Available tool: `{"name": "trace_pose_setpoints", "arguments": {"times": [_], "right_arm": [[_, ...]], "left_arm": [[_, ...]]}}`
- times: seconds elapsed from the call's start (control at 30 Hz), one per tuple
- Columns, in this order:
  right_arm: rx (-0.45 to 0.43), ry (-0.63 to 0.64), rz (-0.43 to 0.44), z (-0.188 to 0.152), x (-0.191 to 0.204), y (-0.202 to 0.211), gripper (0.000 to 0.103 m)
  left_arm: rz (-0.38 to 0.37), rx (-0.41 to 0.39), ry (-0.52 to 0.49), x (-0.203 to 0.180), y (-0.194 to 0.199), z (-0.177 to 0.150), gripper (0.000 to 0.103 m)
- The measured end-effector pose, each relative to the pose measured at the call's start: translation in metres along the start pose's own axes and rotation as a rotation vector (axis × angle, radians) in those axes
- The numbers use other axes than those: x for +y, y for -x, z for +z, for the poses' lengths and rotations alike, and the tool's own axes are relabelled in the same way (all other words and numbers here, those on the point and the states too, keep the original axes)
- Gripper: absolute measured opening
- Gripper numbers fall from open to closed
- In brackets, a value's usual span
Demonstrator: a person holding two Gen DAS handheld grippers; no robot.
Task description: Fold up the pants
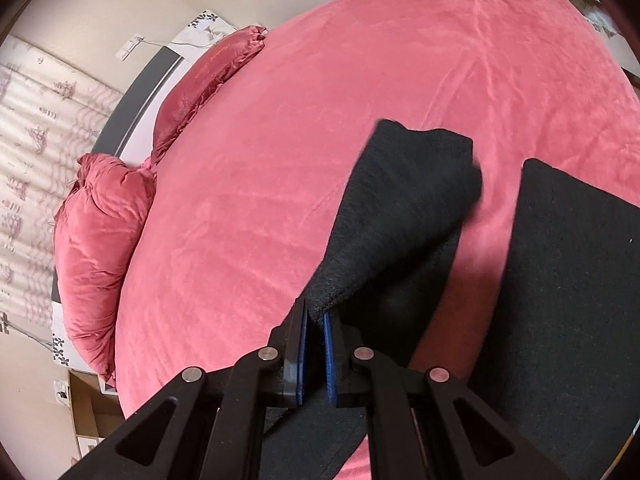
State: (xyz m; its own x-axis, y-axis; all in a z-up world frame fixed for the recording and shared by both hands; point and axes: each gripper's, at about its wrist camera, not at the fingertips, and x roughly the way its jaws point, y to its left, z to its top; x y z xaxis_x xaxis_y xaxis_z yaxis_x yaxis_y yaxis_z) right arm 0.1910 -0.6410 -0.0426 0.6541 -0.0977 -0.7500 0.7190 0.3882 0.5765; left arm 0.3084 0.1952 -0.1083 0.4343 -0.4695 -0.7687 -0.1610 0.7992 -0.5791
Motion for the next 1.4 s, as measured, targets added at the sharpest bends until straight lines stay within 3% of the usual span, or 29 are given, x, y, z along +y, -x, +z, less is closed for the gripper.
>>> {"name": "trace_pose_setpoints", "arguments": {"times": [0.1,0.13,0.2,0.4,0.63,0.77,0.97,1.03,1.17,1.27,1.4], "right_arm": [[-0.003,0.005,-0.004,0.001,0.004,-0.006,0.007],[-0.007,0.006,-0.006,0.001,0.006,-0.007,0.007],[-0.016,0.002,-0.002,-0.001,0.009,-0.004,0.007],[-0.052,0.039,0.050,0.007,0.018,0.021,0.007],[-0.086,0.045,0.141,0.001,0.004,0.077,0.007],[-0.084,0.027,0.194,-0.010,-0.027,0.114,0.007],[-0.093,-0.045,0.230,-0.034,-0.112,0.166,0.007],[-0.097,-0.090,0.206,-0.040,-0.151,0.172,0.007],[-0.049,-0.213,0.133,-0.057,-0.228,0.152,0.007],[-0.026,-0.277,0.121,-0.072,-0.256,0.136,0.007],[-0.028,-0.307,0.138,-0.080,-0.265,0.125,0.007]], "left_arm": [[0.029,0.006,-0.059,-0.014,-0.006,0.002,0.045],[0.045,-0.001,-0.096,-0.020,-0.006,0.001,0.039],[0.062,-0.033,-0.139,-0.025,0.002,-0.003,0.016],[-0.016,-0.160,-0.181,-0.033,0.047,-0.015,0.014],[-0.195,-0.301,-0.208,-0.040,0.108,-0.055,0.004],[-0.271,-0.348,-0.208,-0.035,0.134,-0.083,0.004],[-0.392,-0.389,-0.182,-0.005,0.176,-0.140,0.004],[-0.392,-0.384,-0.182,0.007,0.185,-0.161,0.004],[-0.279,-0.280,-0.168,0.039,0.169,-0.199,0.006],[-0.175,-0.227,-0.137,0.056,0.156,-0.216,0.007],[-0.153,-0.264,-0.028,0.071,0.165,-0.220,0.007]]}}
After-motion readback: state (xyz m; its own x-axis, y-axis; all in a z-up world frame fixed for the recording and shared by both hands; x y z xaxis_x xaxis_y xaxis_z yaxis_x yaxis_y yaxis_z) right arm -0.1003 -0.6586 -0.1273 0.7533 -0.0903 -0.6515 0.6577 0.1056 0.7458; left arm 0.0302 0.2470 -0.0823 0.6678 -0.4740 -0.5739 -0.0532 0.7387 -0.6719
